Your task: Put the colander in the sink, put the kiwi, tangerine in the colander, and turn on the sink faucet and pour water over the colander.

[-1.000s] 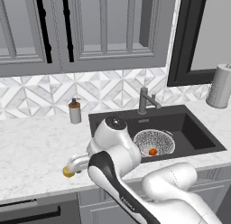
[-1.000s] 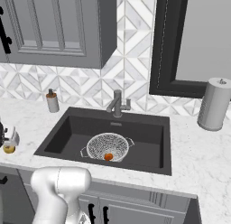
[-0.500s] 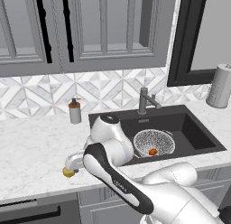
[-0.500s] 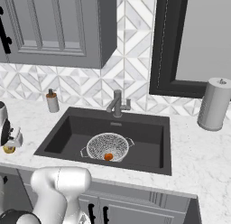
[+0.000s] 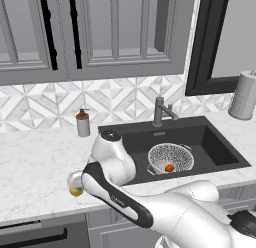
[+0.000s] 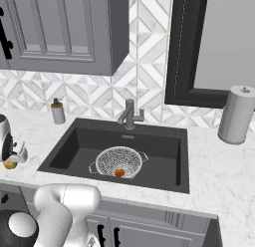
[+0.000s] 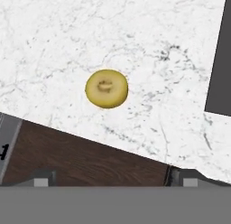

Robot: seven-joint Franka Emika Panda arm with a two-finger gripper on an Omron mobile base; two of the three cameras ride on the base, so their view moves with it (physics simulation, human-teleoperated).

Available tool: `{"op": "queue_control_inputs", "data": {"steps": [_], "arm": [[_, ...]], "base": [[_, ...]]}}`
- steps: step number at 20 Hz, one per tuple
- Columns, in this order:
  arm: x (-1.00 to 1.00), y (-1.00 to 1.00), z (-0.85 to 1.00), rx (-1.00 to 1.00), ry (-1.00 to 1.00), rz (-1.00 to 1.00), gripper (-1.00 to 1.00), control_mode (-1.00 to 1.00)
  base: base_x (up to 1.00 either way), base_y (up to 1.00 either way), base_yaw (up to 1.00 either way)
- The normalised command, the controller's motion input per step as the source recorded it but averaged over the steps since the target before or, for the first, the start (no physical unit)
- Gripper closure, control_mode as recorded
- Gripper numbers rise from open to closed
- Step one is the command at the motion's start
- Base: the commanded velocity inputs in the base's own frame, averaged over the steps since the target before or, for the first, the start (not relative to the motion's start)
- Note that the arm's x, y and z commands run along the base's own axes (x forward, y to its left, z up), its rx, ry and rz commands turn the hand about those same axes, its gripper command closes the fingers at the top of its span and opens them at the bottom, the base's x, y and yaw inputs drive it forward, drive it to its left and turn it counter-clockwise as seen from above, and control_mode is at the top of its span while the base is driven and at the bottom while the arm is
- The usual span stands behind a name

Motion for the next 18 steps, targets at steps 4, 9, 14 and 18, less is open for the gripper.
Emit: {"op": "queue_control_inputs", "data": {"steps": [4,9,14,18], "arm": [[0.26,0.16,-0.26,-0.04,0.04,-0.08,-1.0,-1.0],[0.21,0.2,-0.22,-0.03,0.05,-0.07,-1.0,-1.0],[0.17,0.21,-0.2,-0.02,0.05,-0.04,-1.0,-1.0],[0.14,0.1,-0.23,-0.02,0.07,-0.03,-1.0,-1.0]], "base": [[0.0,0.0,0.0],[0.0,0.0,0.0],[0.0,0.0,0.0],[0.0,0.0,0.0]]}}
